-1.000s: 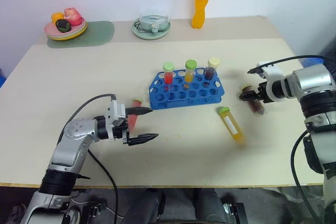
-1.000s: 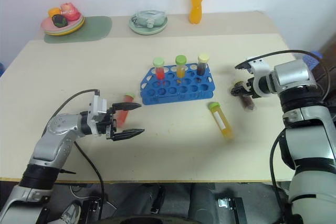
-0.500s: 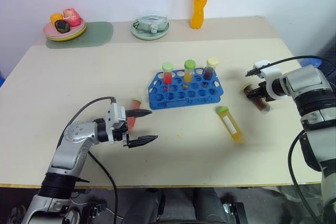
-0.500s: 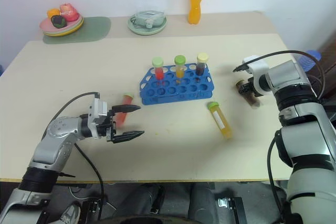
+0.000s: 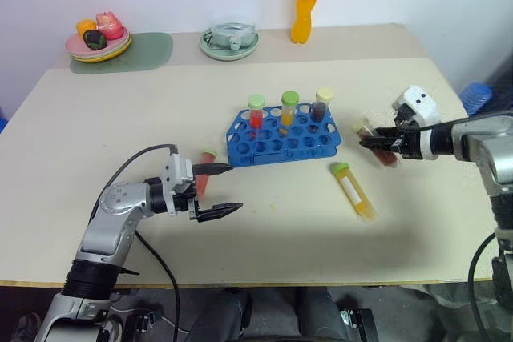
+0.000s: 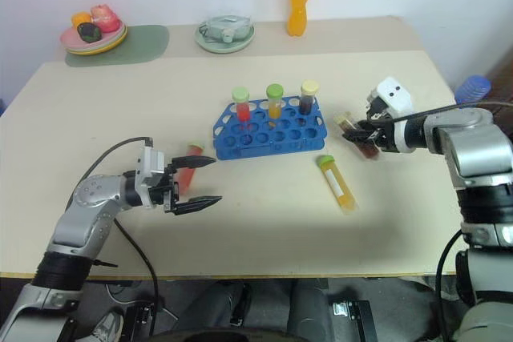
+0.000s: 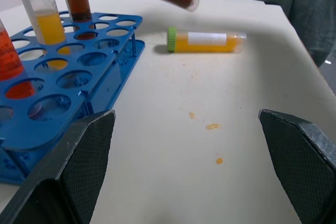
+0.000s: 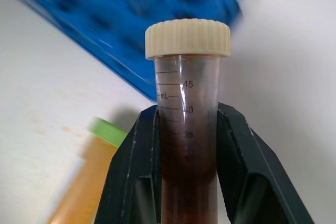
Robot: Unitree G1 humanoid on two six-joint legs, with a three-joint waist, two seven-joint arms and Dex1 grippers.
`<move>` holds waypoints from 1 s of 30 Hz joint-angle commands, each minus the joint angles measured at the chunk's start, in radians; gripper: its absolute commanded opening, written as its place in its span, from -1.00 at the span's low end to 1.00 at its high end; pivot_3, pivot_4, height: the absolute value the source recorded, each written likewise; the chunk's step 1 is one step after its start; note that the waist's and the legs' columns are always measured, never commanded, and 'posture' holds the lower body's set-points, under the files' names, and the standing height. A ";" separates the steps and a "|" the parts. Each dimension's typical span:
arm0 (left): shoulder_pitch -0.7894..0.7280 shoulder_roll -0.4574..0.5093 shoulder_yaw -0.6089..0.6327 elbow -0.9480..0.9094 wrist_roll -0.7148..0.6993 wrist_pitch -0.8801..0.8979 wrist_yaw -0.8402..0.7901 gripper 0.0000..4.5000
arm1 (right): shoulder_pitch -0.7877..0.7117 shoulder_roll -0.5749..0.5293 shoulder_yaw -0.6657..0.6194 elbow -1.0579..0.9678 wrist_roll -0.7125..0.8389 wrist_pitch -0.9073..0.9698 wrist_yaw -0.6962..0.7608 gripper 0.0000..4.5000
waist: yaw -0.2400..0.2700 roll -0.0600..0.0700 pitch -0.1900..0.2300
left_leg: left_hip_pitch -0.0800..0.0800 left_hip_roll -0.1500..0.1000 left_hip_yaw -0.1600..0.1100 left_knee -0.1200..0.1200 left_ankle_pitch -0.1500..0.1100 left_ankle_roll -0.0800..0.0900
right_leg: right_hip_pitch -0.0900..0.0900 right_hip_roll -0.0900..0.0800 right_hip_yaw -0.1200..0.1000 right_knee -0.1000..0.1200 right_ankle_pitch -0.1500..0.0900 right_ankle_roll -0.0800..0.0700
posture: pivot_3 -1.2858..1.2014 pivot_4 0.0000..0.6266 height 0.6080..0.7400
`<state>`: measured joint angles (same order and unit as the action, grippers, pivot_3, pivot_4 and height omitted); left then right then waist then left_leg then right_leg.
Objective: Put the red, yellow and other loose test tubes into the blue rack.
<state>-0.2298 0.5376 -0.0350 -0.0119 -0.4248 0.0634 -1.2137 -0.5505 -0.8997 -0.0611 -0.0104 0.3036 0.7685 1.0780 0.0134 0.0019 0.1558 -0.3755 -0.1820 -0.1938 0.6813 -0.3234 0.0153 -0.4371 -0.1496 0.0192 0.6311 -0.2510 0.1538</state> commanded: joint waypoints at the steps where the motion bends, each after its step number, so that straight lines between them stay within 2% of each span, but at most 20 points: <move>1: -0.003 0.004 0.011 -0.006 -0.004 -0.019 0.000 1.00 | 0.081 0.119 -0.087 -0.195 0.080 -0.148 -0.062 -0.59 | -0.001 0.000 0.000 | 0.000 0.000 0.000 0.000 0.000 0.000 | 0.000 0.000 0.000 0.000 0.000 0.000 | 0.03 -0.52 1.00; 6: 0.001 0.009 0.016 -0.007 -0.007 -0.019 0.000 1.00 | 0.117 0.355 -0.109 -0.233 0.125 -0.316 -0.184 -0.59 | -0.002 0.000 0.000 | 0.001 0.001 0.001 0.001 0.000 0.000 | 0.001 0.000 0.000 0.001 0.000 0.001 | 0.03 -0.52 1.00; 13: -0.005 0.018 0.026 -0.012 -0.012 -0.001 0.011 1.00 | 0.102 0.630 -0.087 -0.104 0.030 -0.625 -0.438 -0.59 | -0.005 0.000 0.000 | 0.002 0.000 0.001 0.000 0.000 0.000 | 0.001 0.002 0.000 0.001 0.001 0.001 | 0.03 -0.52 1.00; 20: -0.014 0.021 0.030 -0.011 -0.013 0.004 0.023 1.00 | 0.114 0.712 -0.071 0.034 -0.039 -0.815 -0.554 -0.59 | -0.008 0.000 0.000 | 0.003 0.000 0.001 0.000 0.000 0.000 | 0.000 0.003 0.000 0.002 0.001 0.000 | 0.03 -0.52 1.00; 30: -0.009 0.027 0.032 -0.030 -0.014 0.013 0.031 1.00 | 0.155 0.724 -0.047 0.177 -0.071 -0.962 -0.569 -0.59 | -0.029 0.000 0.000 | 0.003 0.001 0.000 -0.001 0.000 -0.001 | 0.000 0.003 0.000 0.002 0.001 0.000 | 0.03 -0.52 1.00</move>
<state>-0.2395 0.5532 -0.0223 -0.0107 -0.4250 0.0783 -1.1870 -0.3902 -0.1766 -0.1057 0.1693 0.2372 -0.1602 0.5143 -0.0156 0.0023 0.1554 -0.3725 -0.1813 -0.1936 0.6804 -0.3230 0.0146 -0.4372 -0.1460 0.0194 0.6333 -0.2503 0.1542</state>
